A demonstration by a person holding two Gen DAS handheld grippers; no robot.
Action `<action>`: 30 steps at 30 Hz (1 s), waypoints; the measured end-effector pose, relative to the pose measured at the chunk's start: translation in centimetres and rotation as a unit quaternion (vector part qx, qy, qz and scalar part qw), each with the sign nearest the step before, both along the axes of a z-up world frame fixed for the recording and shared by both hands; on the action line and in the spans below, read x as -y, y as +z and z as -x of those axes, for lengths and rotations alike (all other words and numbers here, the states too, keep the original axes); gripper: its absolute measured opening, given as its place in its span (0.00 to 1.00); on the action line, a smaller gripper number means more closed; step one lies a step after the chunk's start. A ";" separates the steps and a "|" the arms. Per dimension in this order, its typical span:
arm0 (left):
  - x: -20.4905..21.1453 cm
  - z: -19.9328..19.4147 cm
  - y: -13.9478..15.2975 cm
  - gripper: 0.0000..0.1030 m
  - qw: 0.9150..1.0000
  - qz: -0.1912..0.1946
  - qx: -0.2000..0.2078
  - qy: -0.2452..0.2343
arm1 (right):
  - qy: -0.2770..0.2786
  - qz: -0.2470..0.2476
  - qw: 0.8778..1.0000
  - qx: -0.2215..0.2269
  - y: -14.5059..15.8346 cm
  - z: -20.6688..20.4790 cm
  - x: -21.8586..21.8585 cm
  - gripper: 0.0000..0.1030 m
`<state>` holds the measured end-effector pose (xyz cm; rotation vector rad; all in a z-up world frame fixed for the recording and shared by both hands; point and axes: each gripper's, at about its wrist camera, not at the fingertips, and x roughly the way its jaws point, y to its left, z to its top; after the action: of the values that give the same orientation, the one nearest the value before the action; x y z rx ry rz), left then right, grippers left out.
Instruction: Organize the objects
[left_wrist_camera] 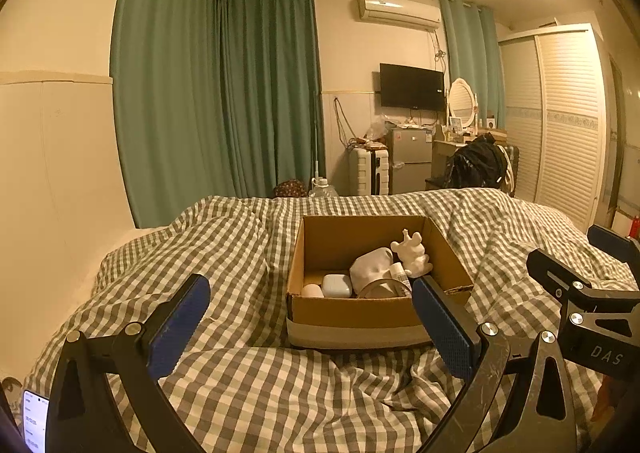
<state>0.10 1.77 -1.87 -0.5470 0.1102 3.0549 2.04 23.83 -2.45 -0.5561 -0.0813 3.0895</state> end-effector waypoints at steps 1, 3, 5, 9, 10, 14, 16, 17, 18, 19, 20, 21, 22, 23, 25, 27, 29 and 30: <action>0.0 -0.1 0.0 1.00 1.000 -0.001 0.000 0.000 | 0.000 0.000 1.000 0.000 0.0 0.0 0.0 0.98; 0.0 -0.2 -0.1 1.00 1.000 -0.001 -0.002 0.001 | 0.000 0.000 1.000 0.000 0.0 0.0 0.0 0.98; 0.1 -0.2 -0.1 1.00 1.000 0.001 -0.004 0.007 | 0.000 0.000 1.000 0.000 0.0 0.0 0.0 0.98; 0.2 -0.3 -0.2 1.00 1.000 -0.004 -0.001 0.003 | 0.001 -0.002 1.000 0.001 -0.2 -0.2 0.1 0.98; 0.2 -0.3 -0.2 1.00 1.000 -0.006 -0.003 0.003 | 0.001 -0.003 1.000 0.002 -0.2 -0.2 0.1 0.98; 0.4 -0.5 -0.1 1.00 1.000 -0.010 -0.006 0.002 | 0.001 -0.006 1.000 0.003 -0.3 -0.2 0.2 0.98; 0.3 -0.5 -0.2 1.00 1.000 -0.009 -0.006 -0.001 | 0.000 -0.007 1.000 0.004 -0.3 -0.2 0.2 0.98; 0.2 -0.5 -0.2 1.00 1.000 -0.008 -0.005 -0.003 | 0.000 -0.006 1.000 0.004 -0.3 -0.2 0.2 0.98; 0.1 -0.5 -0.2 1.00 1.000 -0.007 -0.005 -0.004 | 0.000 -0.007 1.000 0.004 -0.2 -0.1 0.2 0.98; 0.1 -0.6 -0.2 1.00 1.000 -0.004 -0.008 -0.003 | 0.000 -0.007 1.000 0.004 -0.2 -0.1 0.1 0.98; 0.1 -0.7 -0.2 1.00 1.000 -0.004 -0.009 -0.003 | 0.000 -0.007 1.000 0.004 -0.2 -0.1 0.1 0.98; 0.1 -0.7 -0.2 1.00 1.000 -0.004 -0.009 -0.004 | 0.000 -0.007 1.000 0.005 -0.2 -0.1 0.1 0.98; 0.0 -0.7 -0.2 1.00 1.000 -0.004 -0.008 -0.004 | 0.001 -0.007 1.000 0.006 -0.3 -0.1 0.1 0.98; 0.1 -0.7 -0.2 1.00 1.000 -0.004 -0.008 -0.004 | 0.001 -0.007 1.000 0.006 -0.3 -0.1 0.1 0.98; 0.1 -0.7 -0.2 1.00 1.000 -0.004 -0.007 -0.004 | 0.001 -0.009 1.000 0.006 -0.3 -0.1 0.1 0.98; 0.1 -0.7 -0.2 1.00 1.000 -0.004 -0.006 -0.005 | 0.002 -0.009 1.000 0.006 -0.3 -0.1 0.1 0.98; 0.0 -0.6 -0.3 1.00 1.000 -0.003 -0.004 -0.006 | 0.002 -0.010 1.000 0.006 -0.3 -0.2 0.1 0.98; 0.0 -0.6 -0.4 1.00 1.000 -0.002 -0.003 -0.007 | 0.002 -0.010 1.000 0.006 -0.3 -0.2 0.1 0.98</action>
<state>0.69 1.80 -2.24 -0.5336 0.1070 3.0436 2.23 23.75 -2.74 -0.5747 -0.1131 3.0856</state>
